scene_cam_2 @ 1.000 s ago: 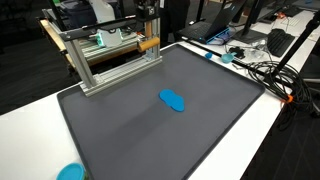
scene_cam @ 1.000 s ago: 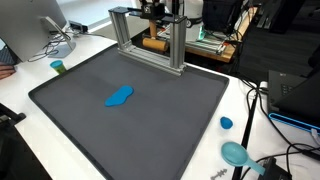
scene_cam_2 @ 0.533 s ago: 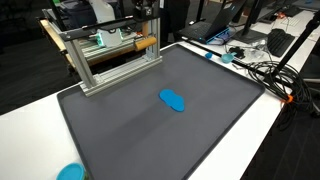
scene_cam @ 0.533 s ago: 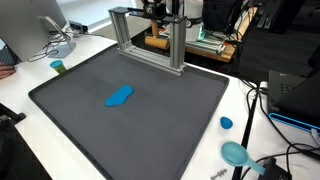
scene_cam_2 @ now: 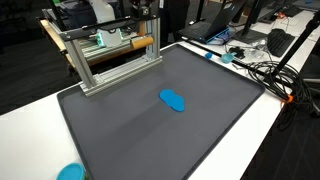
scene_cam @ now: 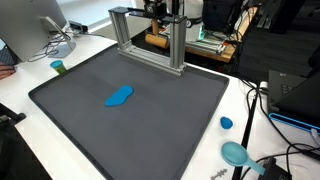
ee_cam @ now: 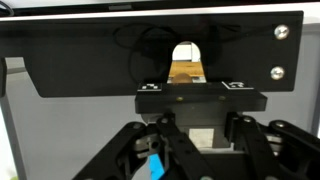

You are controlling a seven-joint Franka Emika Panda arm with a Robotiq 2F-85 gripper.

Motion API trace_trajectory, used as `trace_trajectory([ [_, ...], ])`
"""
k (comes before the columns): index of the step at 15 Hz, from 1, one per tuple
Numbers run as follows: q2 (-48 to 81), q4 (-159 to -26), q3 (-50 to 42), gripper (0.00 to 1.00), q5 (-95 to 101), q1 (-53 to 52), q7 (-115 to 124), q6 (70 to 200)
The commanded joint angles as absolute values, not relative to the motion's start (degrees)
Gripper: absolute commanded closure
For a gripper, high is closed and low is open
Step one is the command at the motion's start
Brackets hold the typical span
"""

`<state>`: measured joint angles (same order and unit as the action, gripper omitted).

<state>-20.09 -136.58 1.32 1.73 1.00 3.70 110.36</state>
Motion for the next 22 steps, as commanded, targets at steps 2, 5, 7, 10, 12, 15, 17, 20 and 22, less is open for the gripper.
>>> trace_trajectory([
  [2, -25.1, -140.8, 1.1, 0.78, 2.8, 1.1, 4.1, 111.0],
  [5, -27.7, -143.1, 0.8, 0.78, 1.2, 0.5, 3.0, 112.5],
  [7, -29.4, -144.6, 0.8, 0.78, 1.1, 0.4, 3.1, 113.4],
  [10, -31.5, -146.4, 0.5, 0.78, 0.2, 0.4, 3.1, 114.0],
  [12, -32.4, -147.3, 0.2, 0.78, -0.6, 0.3, 3.0, 114.1],
  [15, -33.6, -148.4, 0.0, 0.78, -1.1, 0.3, 3.0, 114.3],
  [17, -34.1, -148.9, -0.1, 0.78, -1.3, 0.2, 3.0, 114.7],
  [20, -34.3, -148.9, -0.4, 0.78, -1.9, -0.3, 1.9, 113.7],
  [22, -34.3, -148.9, -0.5, 0.27, -2.0, -0.5, 0.9, 113.4],
])
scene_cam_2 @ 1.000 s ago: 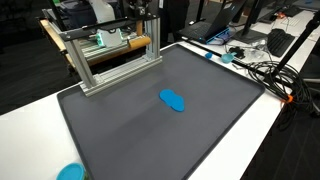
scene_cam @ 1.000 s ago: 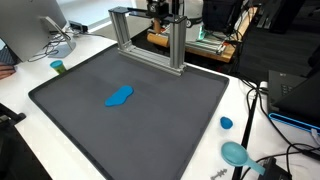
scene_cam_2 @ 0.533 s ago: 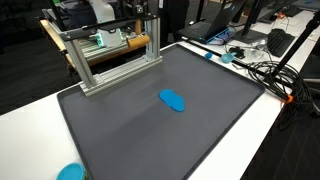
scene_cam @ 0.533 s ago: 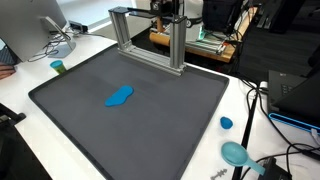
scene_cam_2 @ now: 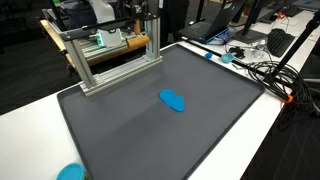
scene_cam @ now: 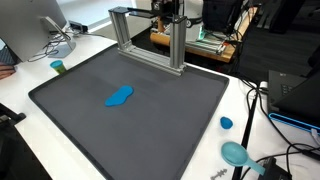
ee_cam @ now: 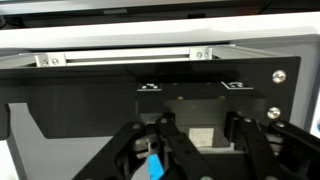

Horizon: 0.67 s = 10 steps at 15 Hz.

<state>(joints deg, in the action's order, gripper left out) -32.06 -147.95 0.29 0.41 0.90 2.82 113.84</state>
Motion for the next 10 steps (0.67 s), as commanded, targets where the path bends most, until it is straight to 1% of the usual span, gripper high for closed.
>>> trace_trajectory([
  [1, -34.4, -149.0, -0.6, 0.22, -2.6, -0.7, 0.4, 113.3],
  [2, -34.5, -149.0, -0.5, 0.14, -3.0, -0.9, 0.0, 113.4],
  [4, -34.7, -149.0, -0.4, 0.02, -3.3, -1.1, -0.3, 113.3],
  [6, -35.4, -149.1, 0.0, 0.00, -3.0, -0.8, 0.5, 113.4],
  [10, -36.5, -148.1, 0.9, 0.00, -0.7, 1.1, 4.0, 110.7],
])
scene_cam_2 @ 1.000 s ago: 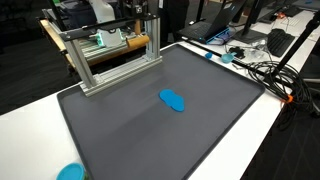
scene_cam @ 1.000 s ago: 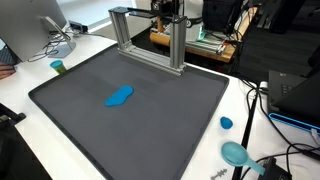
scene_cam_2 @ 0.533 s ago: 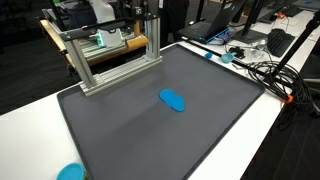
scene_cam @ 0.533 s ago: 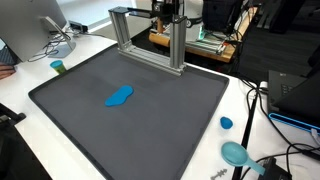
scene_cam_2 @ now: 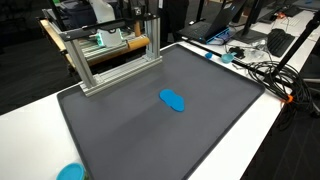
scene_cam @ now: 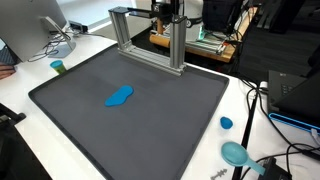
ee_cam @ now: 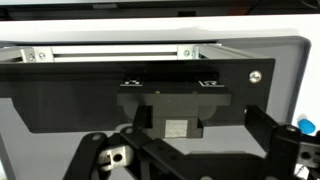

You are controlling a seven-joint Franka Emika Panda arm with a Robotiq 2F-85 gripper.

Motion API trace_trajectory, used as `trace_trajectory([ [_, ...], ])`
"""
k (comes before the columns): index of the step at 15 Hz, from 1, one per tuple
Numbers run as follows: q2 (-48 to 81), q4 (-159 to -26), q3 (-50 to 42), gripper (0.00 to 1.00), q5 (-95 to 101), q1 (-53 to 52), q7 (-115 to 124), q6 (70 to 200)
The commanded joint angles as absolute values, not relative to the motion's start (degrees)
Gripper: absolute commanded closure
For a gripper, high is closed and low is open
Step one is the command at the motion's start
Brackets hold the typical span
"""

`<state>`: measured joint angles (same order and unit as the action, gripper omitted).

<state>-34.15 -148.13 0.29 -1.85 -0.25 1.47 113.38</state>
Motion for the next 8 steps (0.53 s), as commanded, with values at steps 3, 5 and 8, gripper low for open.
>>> trace_trajectory([
  [3, -39.2, -148.1, 1.4, 0.00, 0.9, 2.3, 5.9, 109.5],
  [5, -41.3, -148.0, 1.9, 0.00, 2.7, 3.3, 7.4, 109.3],
  [8, -40.1, -147.7, 1.0, 0.00, 2.1, 2.8, 5.8, 110.9],
])
